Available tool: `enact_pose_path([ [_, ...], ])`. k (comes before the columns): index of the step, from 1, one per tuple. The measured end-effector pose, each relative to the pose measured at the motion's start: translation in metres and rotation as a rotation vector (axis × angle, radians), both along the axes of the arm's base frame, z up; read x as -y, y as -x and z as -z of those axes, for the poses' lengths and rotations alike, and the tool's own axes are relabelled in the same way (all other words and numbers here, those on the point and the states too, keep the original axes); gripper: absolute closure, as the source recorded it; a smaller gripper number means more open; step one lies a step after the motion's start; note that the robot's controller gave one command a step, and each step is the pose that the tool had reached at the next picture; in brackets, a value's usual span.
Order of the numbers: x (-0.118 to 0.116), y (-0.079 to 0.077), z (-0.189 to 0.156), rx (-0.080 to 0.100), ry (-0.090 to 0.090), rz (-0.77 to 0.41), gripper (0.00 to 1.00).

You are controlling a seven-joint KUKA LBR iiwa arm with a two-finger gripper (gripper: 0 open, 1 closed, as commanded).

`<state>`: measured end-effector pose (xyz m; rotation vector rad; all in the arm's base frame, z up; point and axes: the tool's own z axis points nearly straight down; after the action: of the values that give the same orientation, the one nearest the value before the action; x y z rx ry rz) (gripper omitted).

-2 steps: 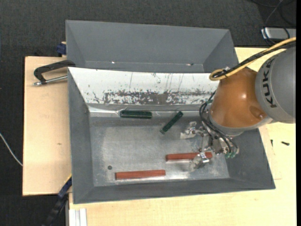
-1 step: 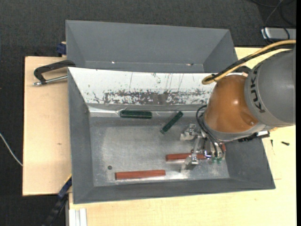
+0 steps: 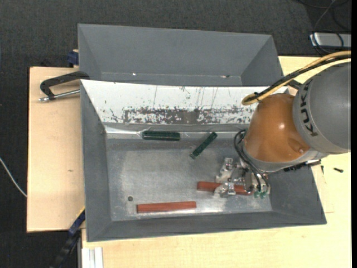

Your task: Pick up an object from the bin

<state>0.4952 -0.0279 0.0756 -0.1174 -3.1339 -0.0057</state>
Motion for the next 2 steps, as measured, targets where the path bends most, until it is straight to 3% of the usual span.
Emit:
enact_pose_path([
  [2,-0.0001,0.0007,-0.0021,0.000,0.000,0.000,1.00],
])
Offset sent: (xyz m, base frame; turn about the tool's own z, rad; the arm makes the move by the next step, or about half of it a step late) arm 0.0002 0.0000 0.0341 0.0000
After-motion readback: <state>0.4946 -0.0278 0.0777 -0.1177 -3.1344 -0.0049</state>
